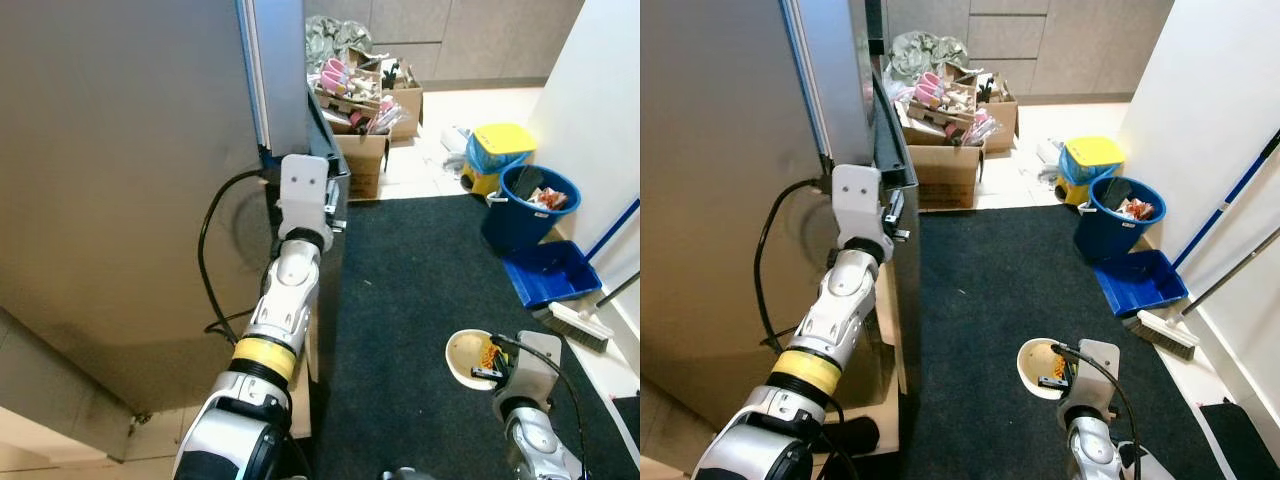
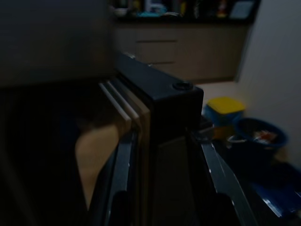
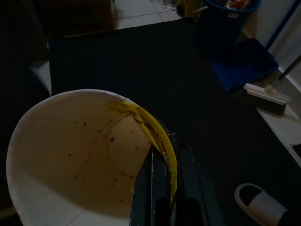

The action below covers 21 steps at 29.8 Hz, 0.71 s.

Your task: Restocking fridge

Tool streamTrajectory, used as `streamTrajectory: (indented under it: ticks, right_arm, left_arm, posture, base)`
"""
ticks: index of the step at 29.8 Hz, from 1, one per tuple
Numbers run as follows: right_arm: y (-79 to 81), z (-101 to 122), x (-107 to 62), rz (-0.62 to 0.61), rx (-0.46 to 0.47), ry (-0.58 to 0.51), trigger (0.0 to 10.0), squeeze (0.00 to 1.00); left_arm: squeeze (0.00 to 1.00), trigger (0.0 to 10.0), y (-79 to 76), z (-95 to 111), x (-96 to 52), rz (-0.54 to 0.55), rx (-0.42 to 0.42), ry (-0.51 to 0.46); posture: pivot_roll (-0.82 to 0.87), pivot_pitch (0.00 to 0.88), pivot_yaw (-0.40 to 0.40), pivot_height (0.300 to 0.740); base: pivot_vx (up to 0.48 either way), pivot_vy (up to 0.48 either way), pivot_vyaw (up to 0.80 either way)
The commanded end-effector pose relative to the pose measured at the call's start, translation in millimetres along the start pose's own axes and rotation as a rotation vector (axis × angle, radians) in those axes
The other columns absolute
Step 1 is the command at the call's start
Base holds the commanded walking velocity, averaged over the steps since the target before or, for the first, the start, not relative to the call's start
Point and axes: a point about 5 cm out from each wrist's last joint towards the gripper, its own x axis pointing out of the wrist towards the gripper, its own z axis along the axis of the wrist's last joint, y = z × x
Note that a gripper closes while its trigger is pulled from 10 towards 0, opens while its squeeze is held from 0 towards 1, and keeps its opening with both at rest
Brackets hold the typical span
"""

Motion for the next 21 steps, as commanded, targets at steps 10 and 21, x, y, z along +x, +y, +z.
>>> streamTrajectory:
  ticks: [10, 21]
  right_arm:
    - [-3.1, -9.7, -5.6, -0.015, 0.005, 0.014, 10.0, 0.00]
    - [0.7, -4.5, -3.2, -0.011, 0.004, -0.004, 10.0, 0.00]
  left_arm:
    - [0.00, 10.0, -122.1, 23.5, 11.9, -0.532, -0.101, 0.077]
    - [0.00, 10.0, -162.2, 47.8, -2.4, -0.787, -0.280, -0.024]
  posture:
    - [-0.06, 0.075, -0.007, 0.740]
    - [-0.07, 0.080, -0.006, 0.740]
  base:
    - [0.000, 0.000, 0.00]
    - [0.000, 0.000, 0.00]
